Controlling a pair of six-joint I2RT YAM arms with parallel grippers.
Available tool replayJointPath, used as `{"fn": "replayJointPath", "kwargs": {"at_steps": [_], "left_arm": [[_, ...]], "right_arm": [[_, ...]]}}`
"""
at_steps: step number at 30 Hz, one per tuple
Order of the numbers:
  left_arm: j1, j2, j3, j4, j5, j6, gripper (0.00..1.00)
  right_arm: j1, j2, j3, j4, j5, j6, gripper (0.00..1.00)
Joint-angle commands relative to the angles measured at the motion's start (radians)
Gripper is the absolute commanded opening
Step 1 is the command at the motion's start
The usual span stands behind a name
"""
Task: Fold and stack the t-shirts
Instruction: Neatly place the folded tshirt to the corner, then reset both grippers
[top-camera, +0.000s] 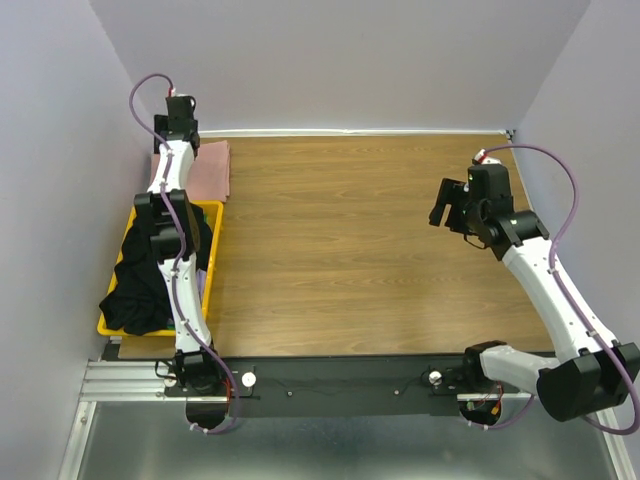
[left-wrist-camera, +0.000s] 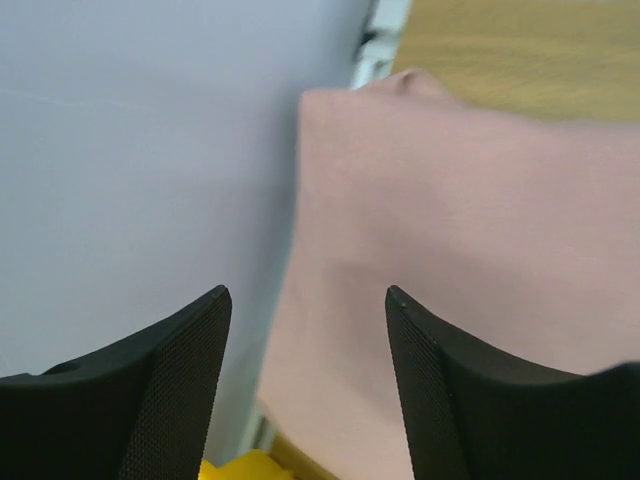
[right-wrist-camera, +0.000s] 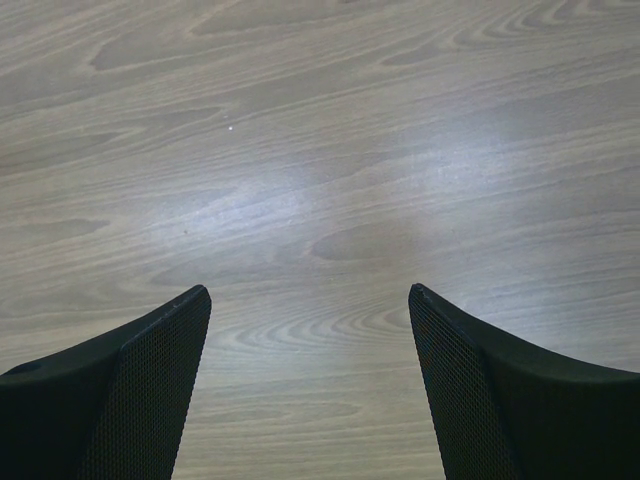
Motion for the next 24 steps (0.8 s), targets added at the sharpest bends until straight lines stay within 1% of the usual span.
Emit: {"fn": "replayJointPath", "kwargs": {"at_steps": [1,2,5,6,7,8,9,10,11,12,14,15,16,17,18,19,20,21,22,23,24], "left_arm": [[-0.064,-0.234,-0.005,-0.026,0.257,-0.165,0.72],[-0.077,-0.306,-0.014,-0.033,0.329,-0.187,0.72],[-0.133,-0.432,-0.072,-0.045,0.426,-0.277,0.72],[-0.146,-0.534,-0.096,-0.040,0.476,-0.302,0.73],[-0.175,-0.588,-0.173,-0.030,0.492,-0.351,0.78],[-0.184,-0.707,-0.222,0.011,0.553,-0.374,0.79],[-0.189,-0.769,-0.276,0.035,0.567,-0.403,0.80],[-0.195,-0.829,-0.393,0.080,0.584,-0.446,0.81],[-0.195,-0.951,-0.454,0.099,0.604,-0.463,0.81],[-0.195,-1.011,-0.563,0.110,0.598,-0.477,0.82],[-0.195,-1.125,-0.659,0.124,0.572,-0.488,0.82],[-0.193,-1.235,-0.746,0.121,0.531,-0.486,0.82],[-0.195,-1.291,-0.788,0.121,0.510,-0.485,0.82],[-0.193,-1.346,-0.831,0.115,0.504,-0.478,0.82],[-0.195,-1.459,-0.909,0.110,0.446,-0.466,0.85],[-0.195,-1.515,-0.945,0.104,0.428,-0.460,0.85],[-0.195,-1.626,-0.975,0.084,0.382,-0.454,0.85],[-0.195,-1.682,-1.002,0.072,0.362,-0.452,0.85],[-0.195,-1.790,-1.053,0.053,0.320,-0.455,0.87],[-0.195,-1.791,-1.080,0.053,0.320,-0.458,0.88],[-0.195,-1.884,-1.101,0.035,0.276,-0.463,0.89]], "right_arm": [[-0.002,-0.041,0.030,-0.019,0.072,-0.014,0.87],[-0.002,-0.047,0.035,-0.019,0.077,-0.017,0.86],[-0.002,-0.081,0.049,-0.020,0.094,-0.032,0.87],[-0.002,-0.091,0.052,-0.020,0.104,-0.044,0.87],[-0.002,-0.113,0.056,-0.019,0.109,-0.051,0.87],[-0.002,-0.125,0.058,-0.019,0.115,-0.057,0.87],[-0.002,-0.137,0.061,-0.020,0.132,-0.067,0.87],[-0.002,-0.163,0.061,-0.019,0.141,-0.074,0.87],[-0.002,-0.180,0.058,-0.019,0.150,-0.081,0.87],[-0.002,-0.196,0.055,-0.017,0.167,-0.087,0.87],[-0.002,-0.231,0.047,-0.020,0.175,-0.094,0.88],[-0.002,-0.272,0.033,-0.016,0.183,-0.098,0.93],[-0.002,-0.294,0.024,-0.016,0.190,-0.100,0.99],[-0.002,-0.311,0.016,-0.011,0.193,-0.104,1.00],[-0.004,-0.352,0.000,-0.010,0.198,-0.117,1.00],[-0.002,-0.369,-0.007,-0.010,0.204,-0.120,1.00],[-0.002,-0.390,-0.013,-0.007,0.207,-0.124,1.00],[-0.001,-0.410,-0.023,-0.005,0.213,-0.132,1.00],[-0.004,-0.450,-0.043,0.009,0.218,-0.132,1.00],[-0.001,-0.470,-0.056,0.018,0.221,-0.132,1.00],[-0.001,-0.493,-0.068,0.029,0.233,-0.130,1.00]]}}
